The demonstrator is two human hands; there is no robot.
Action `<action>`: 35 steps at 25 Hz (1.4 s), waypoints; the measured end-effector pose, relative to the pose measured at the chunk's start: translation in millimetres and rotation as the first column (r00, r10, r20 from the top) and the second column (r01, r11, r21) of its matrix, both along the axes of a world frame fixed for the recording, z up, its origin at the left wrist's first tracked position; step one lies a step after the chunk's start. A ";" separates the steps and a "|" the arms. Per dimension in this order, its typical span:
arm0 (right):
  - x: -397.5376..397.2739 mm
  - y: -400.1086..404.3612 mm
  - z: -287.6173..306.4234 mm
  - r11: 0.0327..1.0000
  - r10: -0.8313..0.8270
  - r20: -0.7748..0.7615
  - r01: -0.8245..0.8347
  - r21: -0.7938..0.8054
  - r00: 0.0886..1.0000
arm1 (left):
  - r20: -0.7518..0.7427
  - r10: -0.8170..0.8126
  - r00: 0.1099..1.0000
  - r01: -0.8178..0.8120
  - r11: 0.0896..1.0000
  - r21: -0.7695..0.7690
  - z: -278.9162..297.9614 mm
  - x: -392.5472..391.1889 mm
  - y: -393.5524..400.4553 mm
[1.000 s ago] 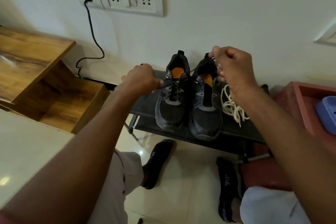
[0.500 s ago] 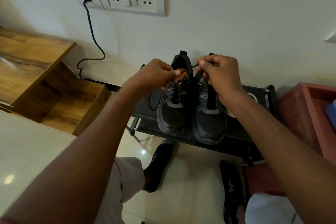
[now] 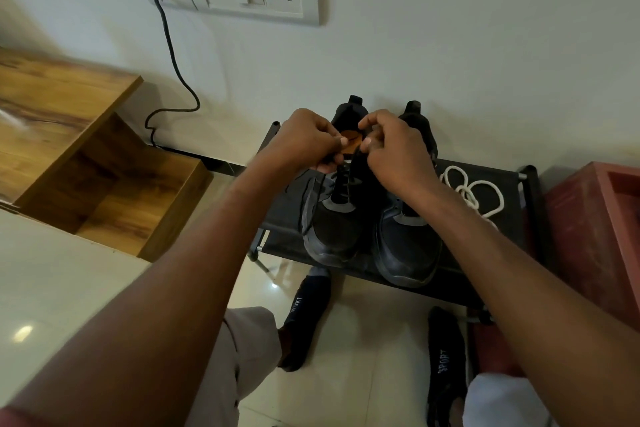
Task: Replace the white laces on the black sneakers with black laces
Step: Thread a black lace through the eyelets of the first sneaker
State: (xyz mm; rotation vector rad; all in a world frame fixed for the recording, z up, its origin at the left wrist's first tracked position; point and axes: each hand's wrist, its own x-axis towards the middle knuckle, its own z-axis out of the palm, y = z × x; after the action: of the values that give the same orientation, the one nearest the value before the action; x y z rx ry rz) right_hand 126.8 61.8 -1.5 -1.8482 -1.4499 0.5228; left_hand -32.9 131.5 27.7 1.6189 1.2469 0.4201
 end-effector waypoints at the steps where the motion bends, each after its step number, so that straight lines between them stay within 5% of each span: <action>1: 0.1 -2.2 -1.9 0.999 0.035 0.116 -0.031 -0.040 0.993 | -0.054 -0.009 0.999 0.012 0.998 0.059 -3.7 0.6 1.4; 5: 0.3 -6.1 -6.0 0.978 0.147 0.246 -0.103 -0.182 0.958 | -0.208 -0.065 0.976 0.111 0.969 0.220 -12.8 3.4 0.6; 15: 18.1 -4.8 -0.7 0.963 0.140 0.118 -0.108 -0.246 0.983 | -0.481 -0.064 0.874 0.309 0.838 0.449 -14.3 14.3 0.2; 27: 18.5 -6.1 0.5 0.963 0.156 0.113 -0.126 -0.238 0.981 | -0.216 -0.035 0.976 0.087 0.968 0.235 -43.3 15.3 6.6; 35: 16.5 -7.6 0.4 0.964 0.164 0.107 -0.136 -0.231 0.981 | -0.290 0.019 0.957 0.064 0.959 0.277 -48.0 26.6 2.7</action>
State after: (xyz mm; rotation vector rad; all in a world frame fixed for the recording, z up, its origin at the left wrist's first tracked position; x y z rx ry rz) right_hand 143.3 54.2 -1.1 -1.9834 -1.6832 0.6782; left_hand -6.3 134.3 -20.2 1.9934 1.4341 0.3679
